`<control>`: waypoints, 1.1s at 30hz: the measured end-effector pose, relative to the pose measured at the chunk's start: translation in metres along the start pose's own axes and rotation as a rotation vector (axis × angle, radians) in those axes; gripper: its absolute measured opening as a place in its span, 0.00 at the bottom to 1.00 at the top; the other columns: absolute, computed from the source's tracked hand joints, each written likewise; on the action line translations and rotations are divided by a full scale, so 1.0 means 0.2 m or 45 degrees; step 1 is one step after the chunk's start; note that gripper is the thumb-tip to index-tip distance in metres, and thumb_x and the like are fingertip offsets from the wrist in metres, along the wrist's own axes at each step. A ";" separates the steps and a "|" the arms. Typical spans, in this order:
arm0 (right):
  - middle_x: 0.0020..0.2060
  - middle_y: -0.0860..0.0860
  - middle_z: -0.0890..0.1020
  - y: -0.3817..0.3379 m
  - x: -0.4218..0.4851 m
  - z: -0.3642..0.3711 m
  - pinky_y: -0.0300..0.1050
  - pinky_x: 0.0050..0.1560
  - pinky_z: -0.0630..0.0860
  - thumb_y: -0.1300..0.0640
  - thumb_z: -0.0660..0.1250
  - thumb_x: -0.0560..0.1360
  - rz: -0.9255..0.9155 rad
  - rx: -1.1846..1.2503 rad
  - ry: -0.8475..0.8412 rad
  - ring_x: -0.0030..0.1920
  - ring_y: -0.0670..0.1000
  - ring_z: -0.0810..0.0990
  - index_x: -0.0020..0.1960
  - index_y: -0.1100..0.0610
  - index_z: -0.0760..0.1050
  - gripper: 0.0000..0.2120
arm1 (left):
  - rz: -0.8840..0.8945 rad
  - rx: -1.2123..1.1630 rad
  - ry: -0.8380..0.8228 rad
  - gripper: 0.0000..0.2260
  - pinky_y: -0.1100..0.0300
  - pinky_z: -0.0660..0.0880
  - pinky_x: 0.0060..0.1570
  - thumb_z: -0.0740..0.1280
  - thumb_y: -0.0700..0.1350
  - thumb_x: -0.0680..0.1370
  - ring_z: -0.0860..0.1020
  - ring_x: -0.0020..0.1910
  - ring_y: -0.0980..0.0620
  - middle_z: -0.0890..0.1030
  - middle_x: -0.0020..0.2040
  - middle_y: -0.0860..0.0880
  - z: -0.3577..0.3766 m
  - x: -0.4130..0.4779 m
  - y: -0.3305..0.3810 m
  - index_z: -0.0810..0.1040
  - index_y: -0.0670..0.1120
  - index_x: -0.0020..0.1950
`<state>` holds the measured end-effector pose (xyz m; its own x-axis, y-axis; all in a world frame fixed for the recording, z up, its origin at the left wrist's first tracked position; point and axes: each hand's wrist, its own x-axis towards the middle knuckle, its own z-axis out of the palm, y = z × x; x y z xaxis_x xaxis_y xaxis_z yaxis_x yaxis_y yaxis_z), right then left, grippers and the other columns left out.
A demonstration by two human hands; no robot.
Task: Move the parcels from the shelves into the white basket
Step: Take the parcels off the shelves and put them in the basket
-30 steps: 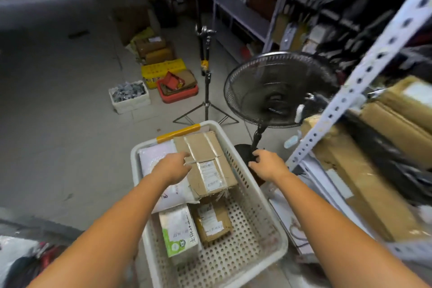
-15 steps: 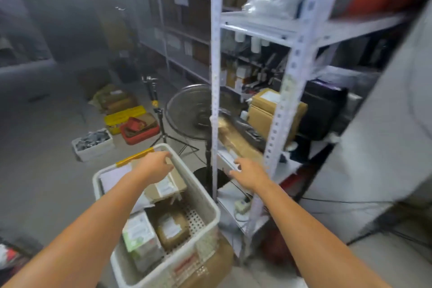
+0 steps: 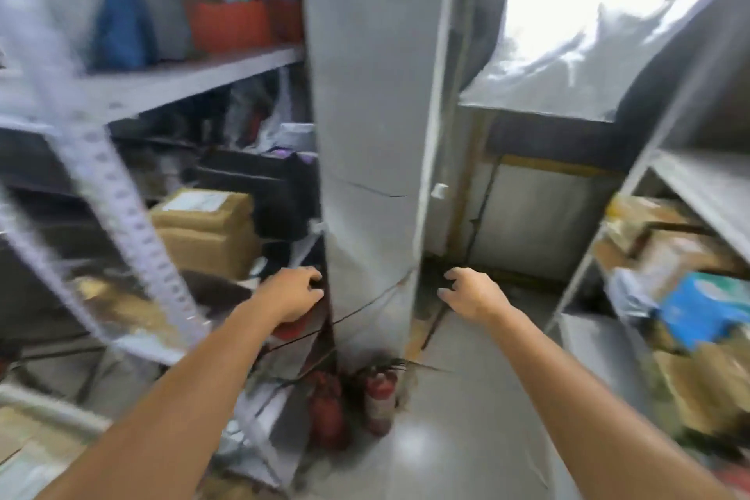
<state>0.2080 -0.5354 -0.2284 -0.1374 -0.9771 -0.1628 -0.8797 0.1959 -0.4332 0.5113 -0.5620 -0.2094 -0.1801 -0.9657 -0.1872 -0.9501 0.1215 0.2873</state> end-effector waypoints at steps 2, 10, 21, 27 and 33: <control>0.65 0.51 0.77 0.22 -0.02 -0.10 0.47 0.61 0.72 0.46 0.64 0.76 0.153 0.030 0.057 0.64 0.56 0.75 0.70 0.51 0.70 0.23 | 0.114 0.011 -0.058 0.19 0.54 0.72 0.61 0.62 0.53 0.78 0.75 0.62 0.45 0.78 0.63 0.46 0.05 0.19 0.24 0.71 0.52 0.69; 0.66 0.57 0.75 0.86 -0.35 -0.27 0.47 0.63 0.71 0.49 0.64 0.77 0.751 0.127 0.285 0.66 0.58 0.74 0.70 0.56 0.70 0.23 | 0.731 0.092 -0.240 0.18 0.58 0.73 0.57 0.63 0.53 0.77 0.76 0.60 0.48 0.79 0.61 0.51 0.36 0.64 1.12 0.73 0.55 0.66; 0.58 0.54 0.81 1.11 -1.39 -0.14 0.47 0.55 0.74 0.45 0.66 0.75 1.304 0.348 0.612 0.58 0.58 0.78 0.62 0.52 0.76 0.18 | 1.323 0.223 -0.442 0.18 0.55 0.74 0.57 0.64 0.52 0.78 0.77 0.58 0.46 0.79 0.60 0.47 0.70 0.11 1.86 0.73 0.52 0.67; 0.59 0.55 0.80 1.14 -2.09 0.06 0.50 0.58 0.76 0.47 0.67 0.75 1.486 0.465 0.751 0.60 0.58 0.78 0.61 0.52 0.76 0.18 | 1.589 0.281 -0.506 0.18 0.56 0.73 0.56 0.66 0.50 0.78 0.77 0.57 0.43 0.80 0.59 0.44 0.94 -0.51 2.05 0.74 0.49 0.67; 0.59 0.57 0.81 1.17 -2.78 0.28 0.47 0.56 0.76 0.48 0.65 0.76 1.691 0.470 0.864 0.58 0.58 0.79 0.61 0.55 0.77 0.16 | 1.931 0.300 -0.562 0.16 0.54 0.73 0.57 0.67 0.48 0.77 0.77 0.56 0.41 0.79 0.59 0.41 1.21 -1.17 2.18 0.77 0.46 0.64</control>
<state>0.1039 0.0579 -0.2887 -0.9722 0.0810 -0.2198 0.1858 0.8383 -0.5126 0.0779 -0.2265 -0.2683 -0.9684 0.2108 -0.1330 0.1604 0.9354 0.3152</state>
